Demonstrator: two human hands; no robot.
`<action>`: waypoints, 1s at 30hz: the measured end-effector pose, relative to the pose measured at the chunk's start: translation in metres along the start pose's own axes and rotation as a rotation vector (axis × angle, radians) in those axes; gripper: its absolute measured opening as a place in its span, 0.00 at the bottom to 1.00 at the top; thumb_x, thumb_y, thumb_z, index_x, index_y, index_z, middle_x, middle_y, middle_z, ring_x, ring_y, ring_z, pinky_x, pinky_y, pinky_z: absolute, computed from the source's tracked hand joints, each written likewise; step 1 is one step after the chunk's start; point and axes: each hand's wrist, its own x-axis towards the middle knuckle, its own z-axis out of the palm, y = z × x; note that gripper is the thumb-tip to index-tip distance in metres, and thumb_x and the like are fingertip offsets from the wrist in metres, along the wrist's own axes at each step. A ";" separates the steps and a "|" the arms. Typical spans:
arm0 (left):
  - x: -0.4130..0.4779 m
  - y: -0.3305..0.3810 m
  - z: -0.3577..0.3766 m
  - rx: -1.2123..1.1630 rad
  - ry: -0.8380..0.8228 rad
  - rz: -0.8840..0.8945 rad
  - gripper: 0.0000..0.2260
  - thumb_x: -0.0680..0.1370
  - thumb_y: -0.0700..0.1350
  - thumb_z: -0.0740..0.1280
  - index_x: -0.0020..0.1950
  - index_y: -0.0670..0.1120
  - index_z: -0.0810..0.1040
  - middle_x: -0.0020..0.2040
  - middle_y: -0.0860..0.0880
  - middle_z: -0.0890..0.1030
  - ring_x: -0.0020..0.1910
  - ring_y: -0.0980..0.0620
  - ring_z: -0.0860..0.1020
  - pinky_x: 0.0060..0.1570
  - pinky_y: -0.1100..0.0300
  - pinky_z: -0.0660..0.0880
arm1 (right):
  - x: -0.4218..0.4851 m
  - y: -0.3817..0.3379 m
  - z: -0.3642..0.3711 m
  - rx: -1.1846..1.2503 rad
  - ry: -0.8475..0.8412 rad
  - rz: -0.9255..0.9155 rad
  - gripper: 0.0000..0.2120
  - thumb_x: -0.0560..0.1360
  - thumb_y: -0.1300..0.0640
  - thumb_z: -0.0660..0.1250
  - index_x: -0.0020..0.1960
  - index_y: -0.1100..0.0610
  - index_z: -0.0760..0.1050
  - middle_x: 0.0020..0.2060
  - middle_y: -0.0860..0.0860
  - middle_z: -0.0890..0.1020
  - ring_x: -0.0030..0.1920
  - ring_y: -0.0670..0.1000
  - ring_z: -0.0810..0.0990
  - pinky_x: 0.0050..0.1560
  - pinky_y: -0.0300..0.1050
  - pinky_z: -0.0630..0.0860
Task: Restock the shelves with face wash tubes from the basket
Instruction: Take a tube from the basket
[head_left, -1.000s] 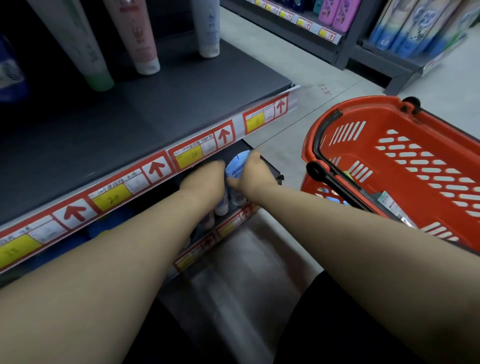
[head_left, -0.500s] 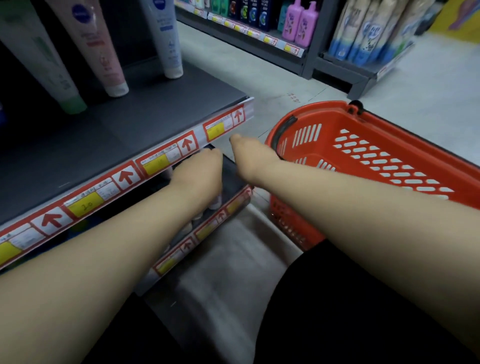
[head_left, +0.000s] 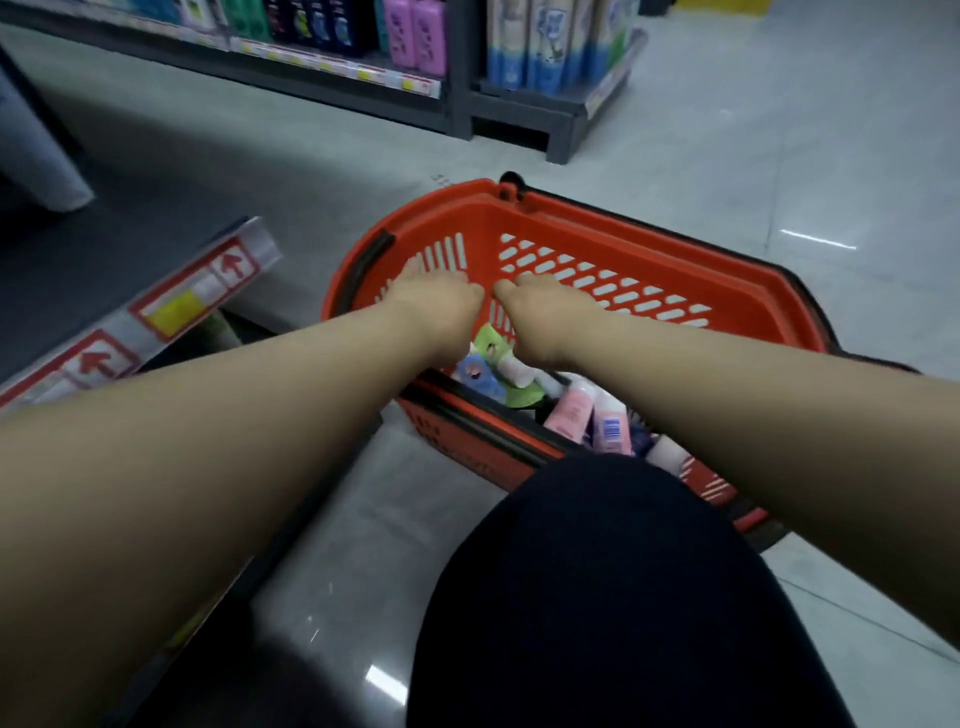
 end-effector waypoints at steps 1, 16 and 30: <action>0.012 0.012 0.004 0.029 -0.031 0.026 0.16 0.75 0.45 0.62 0.63 0.46 0.70 0.61 0.45 0.74 0.64 0.44 0.72 0.68 0.45 0.59 | 0.000 0.013 0.008 0.009 -0.027 0.026 0.22 0.73 0.63 0.64 0.65 0.60 0.64 0.61 0.59 0.71 0.63 0.60 0.69 0.51 0.49 0.69; 0.102 0.097 0.095 0.031 -0.839 0.218 0.20 0.78 0.41 0.58 0.71 0.41 0.67 0.69 0.41 0.69 0.66 0.40 0.70 0.65 0.48 0.68 | 0.009 0.073 0.143 -0.147 -0.403 -0.077 0.24 0.78 0.57 0.60 0.72 0.47 0.63 0.69 0.57 0.63 0.71 0.63 0.56 0.65 0.58 0.64; 0.079 0.084 0.050 -0.931 -0.442 -0.398 0.16 0.83 0.39 0.54 0.69 0.37 0.68 0.56 0.43 0.79 0.57 0.44 0.78 0.59 0.54 0.73 | 0.005 0.081 0.108 0.300 0.019 0.269 0.21 0.69 0.49 0.72 0.53 0.53 0.64 0.46 0.53 0.76 0.46 0.54 0.75 0.38 0.47 0.70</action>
